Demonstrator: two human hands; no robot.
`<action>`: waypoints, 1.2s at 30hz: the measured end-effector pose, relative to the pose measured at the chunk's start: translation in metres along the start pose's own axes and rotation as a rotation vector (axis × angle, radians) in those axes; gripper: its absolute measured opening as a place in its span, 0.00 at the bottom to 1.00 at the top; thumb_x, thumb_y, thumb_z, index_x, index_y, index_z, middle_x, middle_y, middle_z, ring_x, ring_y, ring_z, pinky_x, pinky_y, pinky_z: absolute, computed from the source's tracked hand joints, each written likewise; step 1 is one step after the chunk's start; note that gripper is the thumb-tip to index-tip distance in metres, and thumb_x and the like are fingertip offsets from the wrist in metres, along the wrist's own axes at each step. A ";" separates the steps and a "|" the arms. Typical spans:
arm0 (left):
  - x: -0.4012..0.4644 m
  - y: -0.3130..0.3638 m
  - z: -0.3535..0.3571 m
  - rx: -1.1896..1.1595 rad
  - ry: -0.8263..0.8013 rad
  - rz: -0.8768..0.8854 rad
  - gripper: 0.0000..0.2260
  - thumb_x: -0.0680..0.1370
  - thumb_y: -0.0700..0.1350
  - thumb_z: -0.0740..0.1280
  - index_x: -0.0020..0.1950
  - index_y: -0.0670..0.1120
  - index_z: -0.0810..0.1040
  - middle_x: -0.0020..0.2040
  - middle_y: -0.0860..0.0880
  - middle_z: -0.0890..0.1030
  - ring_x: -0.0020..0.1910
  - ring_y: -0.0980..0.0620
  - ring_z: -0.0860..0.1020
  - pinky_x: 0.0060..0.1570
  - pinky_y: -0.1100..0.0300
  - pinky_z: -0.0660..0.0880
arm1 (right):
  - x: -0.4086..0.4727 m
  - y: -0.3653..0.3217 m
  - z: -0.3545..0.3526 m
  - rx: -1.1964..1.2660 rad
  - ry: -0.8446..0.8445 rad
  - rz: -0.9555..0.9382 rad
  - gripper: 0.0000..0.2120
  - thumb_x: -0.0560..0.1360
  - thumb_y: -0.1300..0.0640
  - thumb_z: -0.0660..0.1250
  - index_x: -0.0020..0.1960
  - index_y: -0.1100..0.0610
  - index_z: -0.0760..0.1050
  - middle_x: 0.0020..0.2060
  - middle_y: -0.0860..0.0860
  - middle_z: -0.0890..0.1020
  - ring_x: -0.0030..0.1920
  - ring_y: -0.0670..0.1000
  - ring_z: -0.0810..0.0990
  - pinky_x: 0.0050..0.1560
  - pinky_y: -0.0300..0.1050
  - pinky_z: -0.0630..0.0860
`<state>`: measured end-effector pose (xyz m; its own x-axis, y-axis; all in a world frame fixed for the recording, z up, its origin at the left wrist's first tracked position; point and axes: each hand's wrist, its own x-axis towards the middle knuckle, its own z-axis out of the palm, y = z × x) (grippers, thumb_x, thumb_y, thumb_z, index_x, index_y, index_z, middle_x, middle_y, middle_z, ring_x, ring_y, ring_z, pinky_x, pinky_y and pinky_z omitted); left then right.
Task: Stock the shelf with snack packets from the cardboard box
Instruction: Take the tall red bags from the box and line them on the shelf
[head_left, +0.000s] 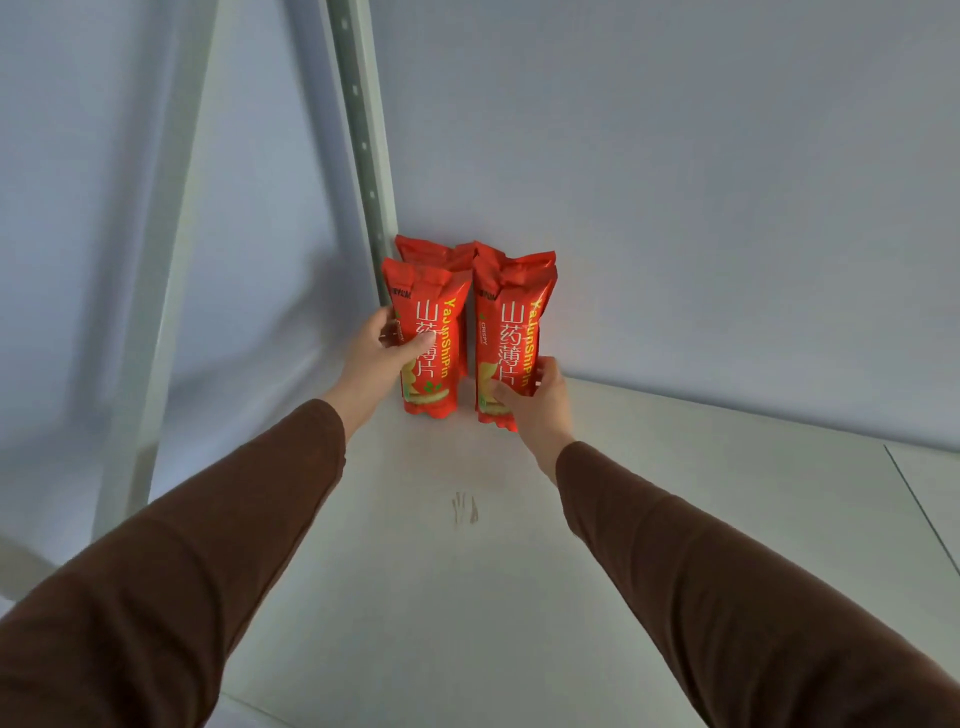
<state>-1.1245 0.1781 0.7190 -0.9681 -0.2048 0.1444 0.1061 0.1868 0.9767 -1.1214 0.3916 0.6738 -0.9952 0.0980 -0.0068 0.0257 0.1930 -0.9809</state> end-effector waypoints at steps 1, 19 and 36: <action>0.005 -0.002 0.000 -0.011 -0.004 0.000 0.22 0.73 0.49 0.77 0.64 0.54 0.74 0.58 0.55 0.81 0.58 0.54 0.81 0.57 0.56 0.78 | 0.004 0.001 0.002 -0.001 0.006 -0.001 0.26 0.71 0.46 0.78 0.62 0.47 0.68 0.59 0.50 0.80 0.54 0.54 0.84 0.46 0.55 0.86; -0.006 -0.017 -0.001 0.098 0.039 -0.083 0.32 0.74 0.50 0.76 0.74 0.47 0.68 0.66 0.50 0.75 0.64 0.53 0.76 0.57 0.61 0.74 | -0.001 0.012 -0.013 -0.181 0.038 -0.083 0.34 0.73 0.47 0.76 0.73 0.51 0.64 0.68 0.49 0.72 0.68 0.52 0.71 0.68 0.55 0.73; -0.370 -0.012 0.005 0.884 0.373 -0.212 0.19 0.80 0.50 0.69 0.70 0.49 0.74 0.66 0.48 0.76 0.66 0.47 0.72 0.64 0.56 0.65 | -0.212 0.026 -0.075 -0.662 -0.728 -0.763 0.20 0.76 0.51 0.69 0.67 0.51 0.73 0.65 0.49 0.73 0.66 0.54 0.68 0.63 0.50 0.69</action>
<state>-0.7686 0.2562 0.6531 -0.7977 -0.5789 0.1692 -0.4167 0.7318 0.5393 -0.9025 0.4495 0.6641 -0.5928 -0.7781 0.2077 -0.7491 0.4380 -0.4970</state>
